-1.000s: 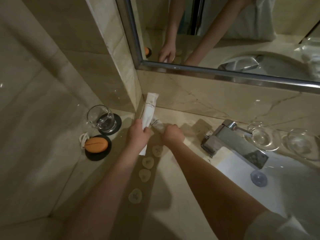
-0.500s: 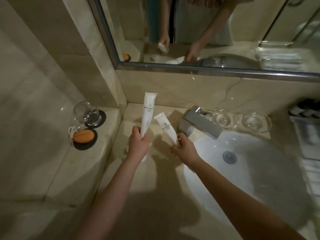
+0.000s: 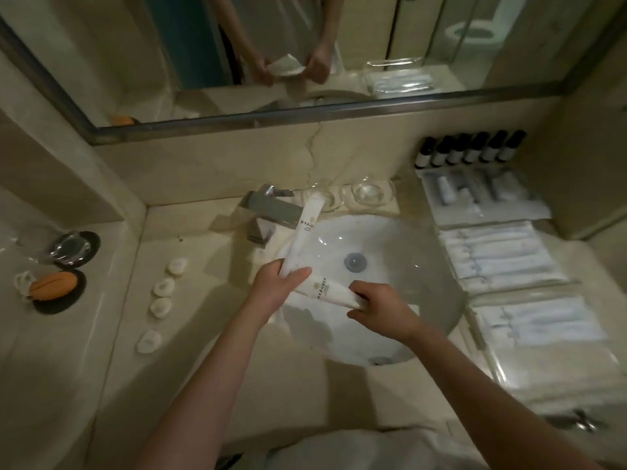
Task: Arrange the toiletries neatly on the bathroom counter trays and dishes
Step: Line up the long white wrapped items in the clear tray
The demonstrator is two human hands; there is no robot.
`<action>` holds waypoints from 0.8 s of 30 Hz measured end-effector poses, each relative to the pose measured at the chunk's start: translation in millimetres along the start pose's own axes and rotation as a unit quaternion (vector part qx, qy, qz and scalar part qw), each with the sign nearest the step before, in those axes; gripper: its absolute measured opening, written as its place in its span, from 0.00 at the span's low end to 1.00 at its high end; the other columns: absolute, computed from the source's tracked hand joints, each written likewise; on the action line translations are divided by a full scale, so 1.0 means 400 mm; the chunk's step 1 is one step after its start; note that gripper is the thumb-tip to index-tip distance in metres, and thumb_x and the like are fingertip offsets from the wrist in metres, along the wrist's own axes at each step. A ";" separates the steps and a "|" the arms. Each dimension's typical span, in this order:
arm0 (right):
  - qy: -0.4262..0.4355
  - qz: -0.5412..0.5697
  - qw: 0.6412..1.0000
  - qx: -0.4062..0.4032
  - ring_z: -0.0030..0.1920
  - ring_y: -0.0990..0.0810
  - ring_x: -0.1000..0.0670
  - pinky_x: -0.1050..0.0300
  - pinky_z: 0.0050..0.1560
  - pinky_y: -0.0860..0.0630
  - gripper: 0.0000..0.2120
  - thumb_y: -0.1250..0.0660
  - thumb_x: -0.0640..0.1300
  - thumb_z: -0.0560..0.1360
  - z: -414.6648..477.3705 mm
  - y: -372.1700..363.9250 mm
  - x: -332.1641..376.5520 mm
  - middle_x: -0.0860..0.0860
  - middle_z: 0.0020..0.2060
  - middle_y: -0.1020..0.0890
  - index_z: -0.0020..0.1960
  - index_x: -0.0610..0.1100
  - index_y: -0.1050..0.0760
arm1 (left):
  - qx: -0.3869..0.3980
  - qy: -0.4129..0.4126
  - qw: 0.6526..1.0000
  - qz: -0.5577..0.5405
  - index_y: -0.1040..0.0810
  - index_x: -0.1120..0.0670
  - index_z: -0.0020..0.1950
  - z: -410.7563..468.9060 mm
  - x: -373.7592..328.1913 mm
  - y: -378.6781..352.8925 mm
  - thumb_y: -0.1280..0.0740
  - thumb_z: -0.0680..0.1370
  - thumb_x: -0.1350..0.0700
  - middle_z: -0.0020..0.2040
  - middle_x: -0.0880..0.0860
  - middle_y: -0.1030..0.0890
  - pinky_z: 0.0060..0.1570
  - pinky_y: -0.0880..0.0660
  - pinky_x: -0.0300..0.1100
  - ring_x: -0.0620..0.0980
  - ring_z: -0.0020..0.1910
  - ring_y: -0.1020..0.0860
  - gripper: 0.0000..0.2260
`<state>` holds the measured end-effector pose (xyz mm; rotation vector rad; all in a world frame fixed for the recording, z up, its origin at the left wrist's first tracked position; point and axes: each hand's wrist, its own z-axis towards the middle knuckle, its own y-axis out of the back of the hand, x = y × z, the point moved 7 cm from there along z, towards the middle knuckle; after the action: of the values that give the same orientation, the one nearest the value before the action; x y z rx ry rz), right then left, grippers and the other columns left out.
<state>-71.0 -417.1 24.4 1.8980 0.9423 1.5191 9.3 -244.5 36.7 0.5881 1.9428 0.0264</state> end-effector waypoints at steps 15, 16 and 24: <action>0.006 -0.190 0.951 -0.244 0.42 0.21 0.46 0.53 0.47 0.27 0.19 0.42 0.44 0.72 -0.245 0.168 -0.344 0.52 0.42 0.19 0.60 0.51 0.24 | 0.069 0.001 0.996 0.062 0.26 0.52 0.35 -0.046 -0.061 -0.519 0.36 0.77 0.55 0.30 0.49 0.26 0.31 0.32 0.39 0.47 0.29 0.28 0.10; -0.007 -0.186 0.951 -0.245 0.42 0.21 0.45 0.52 0.47 0.27 0.19 0.43 0.44 0.71 -0.265 0.172 -0.377 0.51 0.42 0.18 0.60 0.50 0.23 | 0.074 0.001 0.995 0.073 0.27 0.52 0.34 -0.044 -0.063 -0.541 0.36 0.77 0.54 0.29 0.49 0.27 0.31 0.33 0.40 0.47 0.28 0.29 0.11; -0.066 -0.213 0.954 -0.202 0.43 0.21 0.46 0.47 0.48 0.27 0.21 0.33 0.37 0.69 -0.437 0.217 -0.593 0.51 0.42 0.19 0.60 0.52 0.23 | 0.094 -0.011 0.992 0.082 0.31 0.53 0.31 -0.024 -0.080 -0.659 0.36 0.76 0.54 0.28 0.50 0.29 0.30 0.35 0.39 0.47 0.25 0.33 0.14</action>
<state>-254.1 -660.8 -13.1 1.3793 0.8362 1.1999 -91.3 -487.2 -4.7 0.8699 1.8842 -0.0599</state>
